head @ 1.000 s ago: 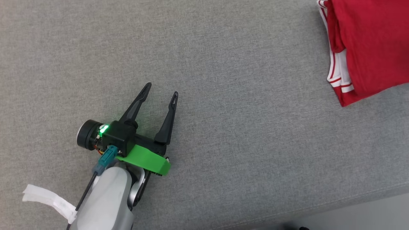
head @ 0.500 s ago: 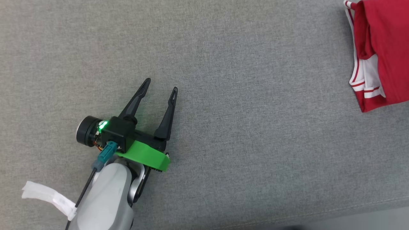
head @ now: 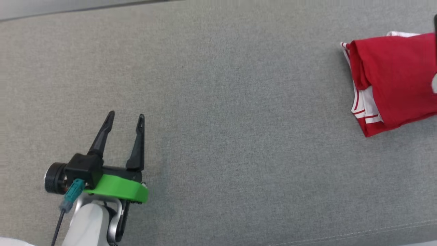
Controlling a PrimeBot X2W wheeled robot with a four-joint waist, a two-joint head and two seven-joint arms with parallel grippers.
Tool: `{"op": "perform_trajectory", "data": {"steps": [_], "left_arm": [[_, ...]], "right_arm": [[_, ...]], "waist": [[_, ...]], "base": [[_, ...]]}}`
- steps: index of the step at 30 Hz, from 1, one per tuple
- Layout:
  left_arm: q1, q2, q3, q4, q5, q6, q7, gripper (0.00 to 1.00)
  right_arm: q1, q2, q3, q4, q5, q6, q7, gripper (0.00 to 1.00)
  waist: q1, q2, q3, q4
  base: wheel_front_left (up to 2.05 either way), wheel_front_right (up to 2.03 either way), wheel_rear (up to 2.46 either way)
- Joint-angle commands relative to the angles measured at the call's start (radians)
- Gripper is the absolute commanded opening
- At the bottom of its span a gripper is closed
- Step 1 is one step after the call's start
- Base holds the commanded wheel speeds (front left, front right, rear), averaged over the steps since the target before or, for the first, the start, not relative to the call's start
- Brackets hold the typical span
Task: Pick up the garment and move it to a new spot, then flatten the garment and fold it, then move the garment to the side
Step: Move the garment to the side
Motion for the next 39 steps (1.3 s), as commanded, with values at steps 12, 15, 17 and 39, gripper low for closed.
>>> {"op": "perform_trajectory", "data": {"steps": [12,15,17,39], "left_arm": [[0.161,0.024,0.128,-0.030,-0.090,0.043,0.003,1.00],[0.184,0.013,0.138,-0.030,-0.105,0.056,0.006,1.00],[0.199,0.013,0.142,-0.022,-0.099,0.070,0.006,1.00],[0.224,-0.031,0.130,0.084,-0.048,0.038,-0.003,1.00]], "right_arm": [[0.357,0.079,-0.107,-0.337,-0.022,-0.001,-0.023,1.00],[0.434,0.110,-0.161,-0.409,-0.046,-0.001,-0.023,1.00],[0.499,0.141,-0.190,-0.450,-0.057,-0.001,-0.023,1.00],[0.817,0.332,-0.350,-0.598,-0.147,-0.001,-0.024,1.00]], "waist": [[0.0001,0.0000,-0.306,0.022],[0.0001,0.0000,-0.318,0.025],[0.0001,0.0000,-0.325,0.030],[0.0001,0.0000,-0.346,0.062]], "base": [[0.00,0.00,0.00],[0.00,0.00,0.00],[0.00,0.00,0.00],[0.00,0.00,0.00]]}}
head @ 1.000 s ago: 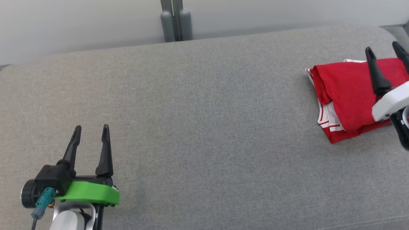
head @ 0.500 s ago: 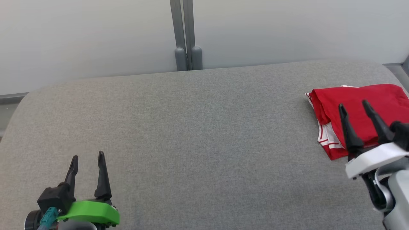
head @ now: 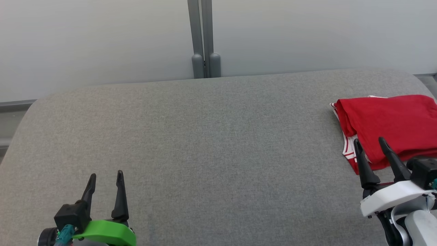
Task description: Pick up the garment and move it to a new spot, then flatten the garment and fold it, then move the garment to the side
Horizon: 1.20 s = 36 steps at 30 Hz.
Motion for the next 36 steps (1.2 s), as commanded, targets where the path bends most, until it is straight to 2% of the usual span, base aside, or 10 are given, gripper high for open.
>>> {"op": "perform_trajectory", "data": {"steps": [1,13,35,36], "left_arm": [[0.002,-0.002,-0.001,-0.002,0.015,-0.006,-0.004,1.00],[-0.035,-0.022,-0.004,0.029,0.061,-0.038,-0.004,1.00],[-0.045,-0.045,0.026,0.042,0.092,-0.059,-0.004,1.00],[-0.030,-0.044,0.025,0.044,0.091,-0.056,0.001,0.00]], "right_arm": [[0.012,0.010,-0.003,0.004,0.003,-0.001,-0.004,1.00],[0.016,0.024,0.009,0.024,-0.004,-0.001,-0.004,1.00],[-0.002,0.026,0.035,0.049,0.005,-0.001,-0.004,1.00],[0.003,0.027,0.033,0.046,0.006,0.000,0.001,0.00]], "waist": [[0.0001,0.0000,0.001,0.001],[0.0001,0.0000,0.009,0.005],[0.0001,0.0000,0.009,0.003],[0.0001,0.0000,0.009,0.003]], "base": [[0.00,0.00,0.00],[0.00,0.00,0.00],[0.00,0.00,0.00],[0.00,0.00,0.00]]}}
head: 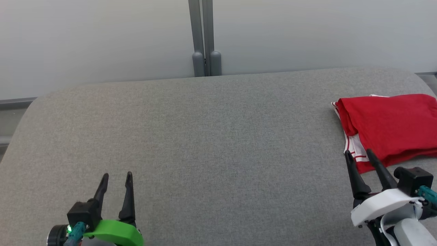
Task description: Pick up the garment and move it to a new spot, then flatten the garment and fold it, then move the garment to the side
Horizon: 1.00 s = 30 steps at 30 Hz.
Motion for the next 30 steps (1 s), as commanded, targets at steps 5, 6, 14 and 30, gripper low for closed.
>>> {"op": "perform_trajectory", "data": {"steps": [5,6,14,30], "left_arm": [[0.005,-0.002,0.013,0.027,-0.042,-0.001,0.024,0.00],[0.002,-0.003,0.017,0.028,-0.063,-0.002,0.031,0.00],[-0.004,-0.005,0.031,0.013,-0.212,-0.007,0.068,0.00],[-0.017,-0.008,0.057,-0.016,-0.473,-0.012,0.131,0.00]], "right_arm": [[0.016,0.022,-0.005,0.015,0.037,0.000,0.013,0.00],[0.016,0.025,-0.010,0.014,0.055,0.000,0.019,0.00],[0.011,0.049,-0.039,0.006,0.175,0.000,0.059,0.00],[0.002,0.092,-0.089,-0.010,0.386,0.000,0.127,0.00]], "waist": [[0.0001,0.0000,0.001,-0.001],[0.0001,0.0000,0.001,-0.001],[0.0001,0.0000,0.003,-0.003],[0.0001,0.0000,0.008,-0.008]], "base": [[0.00,0.00,0.00],[0.00,0.00,0.00],[0.00,0.00,0.00],[0.00,0.00,0.00]]}}
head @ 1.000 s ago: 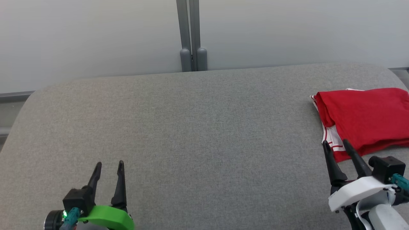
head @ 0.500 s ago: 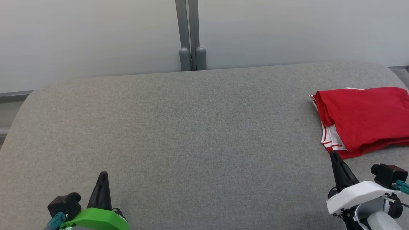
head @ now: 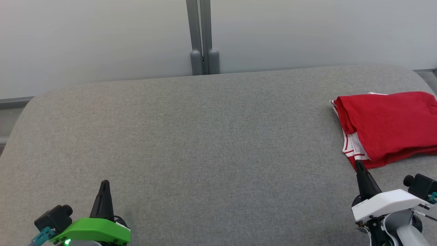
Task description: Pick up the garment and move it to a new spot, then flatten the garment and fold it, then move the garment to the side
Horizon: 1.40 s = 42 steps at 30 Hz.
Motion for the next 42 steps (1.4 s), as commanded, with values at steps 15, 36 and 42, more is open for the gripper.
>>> {"op": "perform_trajectory", "data": {"steps": [15,36,42], "left_arm": [[-0.045,0.000,0.030,-0.036,-0.231,-0.008,0.055,0.00],[-0.060,-0.004,0.059,-0.057,-0.468,-0.012,0.119,0.00],[-0.064,-0.005,0.066,-0.061,-0.528,-0.014,0.134,0.00]], "right_arm": [[-0.035,0.029,-0.051,-0.030,0.187,0.000,0.060,0.00],[-0.043,0.069,-0.097,-0.043,0.381,0.000,0.123,0.00],[-0.044,0.078,-0.109,-0.046,0.429,0.000,0.139,0.00]], "waist": [[0.0000,0.0000,0.005,-0.004],[0.0000,0.0000,0.011,-0.010],[0.0000,0.0000,0.012,-0.012]], "base": [[0.00,0.00,0.00],[0.00,0.00,0.00],[0.00,0.00,0.00]]}}
